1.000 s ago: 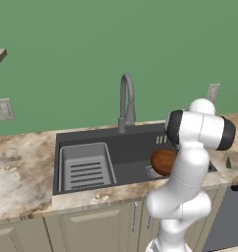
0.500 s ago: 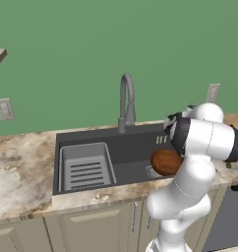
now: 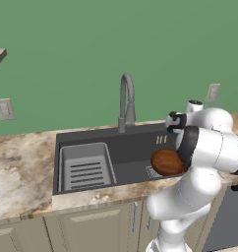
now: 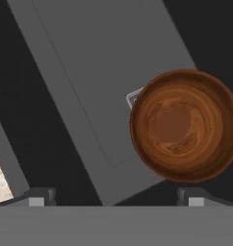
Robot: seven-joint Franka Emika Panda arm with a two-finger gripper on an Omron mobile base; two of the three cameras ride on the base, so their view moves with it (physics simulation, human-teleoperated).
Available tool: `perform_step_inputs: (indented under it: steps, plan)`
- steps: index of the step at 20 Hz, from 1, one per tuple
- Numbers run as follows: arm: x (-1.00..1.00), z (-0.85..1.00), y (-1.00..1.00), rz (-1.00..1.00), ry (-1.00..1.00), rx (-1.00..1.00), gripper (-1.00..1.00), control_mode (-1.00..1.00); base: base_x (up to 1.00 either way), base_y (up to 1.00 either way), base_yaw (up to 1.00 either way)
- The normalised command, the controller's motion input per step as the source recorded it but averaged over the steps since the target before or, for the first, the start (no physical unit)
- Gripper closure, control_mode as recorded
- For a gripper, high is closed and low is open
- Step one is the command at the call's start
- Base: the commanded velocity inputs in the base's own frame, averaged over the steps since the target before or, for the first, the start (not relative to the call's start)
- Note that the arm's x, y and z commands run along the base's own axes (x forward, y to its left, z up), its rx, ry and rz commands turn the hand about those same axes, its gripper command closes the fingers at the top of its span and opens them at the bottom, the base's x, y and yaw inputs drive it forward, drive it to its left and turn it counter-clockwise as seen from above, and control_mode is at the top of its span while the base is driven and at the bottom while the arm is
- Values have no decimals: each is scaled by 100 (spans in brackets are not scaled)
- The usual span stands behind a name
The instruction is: Remove the mango and lemon wedge from the sink. Then move the bowl and cup from the counter to the sink for washing.
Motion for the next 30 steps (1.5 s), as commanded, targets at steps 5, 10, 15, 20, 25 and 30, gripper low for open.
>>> perform_step_inputs:
  steps: [5, 10, 15, 20, 25, 30]
  plan:
    - [-23, 24, 7, -27, 1, 0, -100, -100, 0, 0, 0]
    - [-21, 22, 16, -30, 0, 0, -100, -100, 0, 0, 0]
    - [-22, 22, 18, -31, 0, 0, -100, -100, 0, 0, 0]
    - [-21, 19, 13, -33, 0, 0, -100, -100, 0, 0, 0]
    - [-14, 17, 23, -34, 0, 0, -100, -100, 0, 0, 0]
    - [-4, 14, 29, -32, 0, 0, -100, -100, 0, 0, 0]
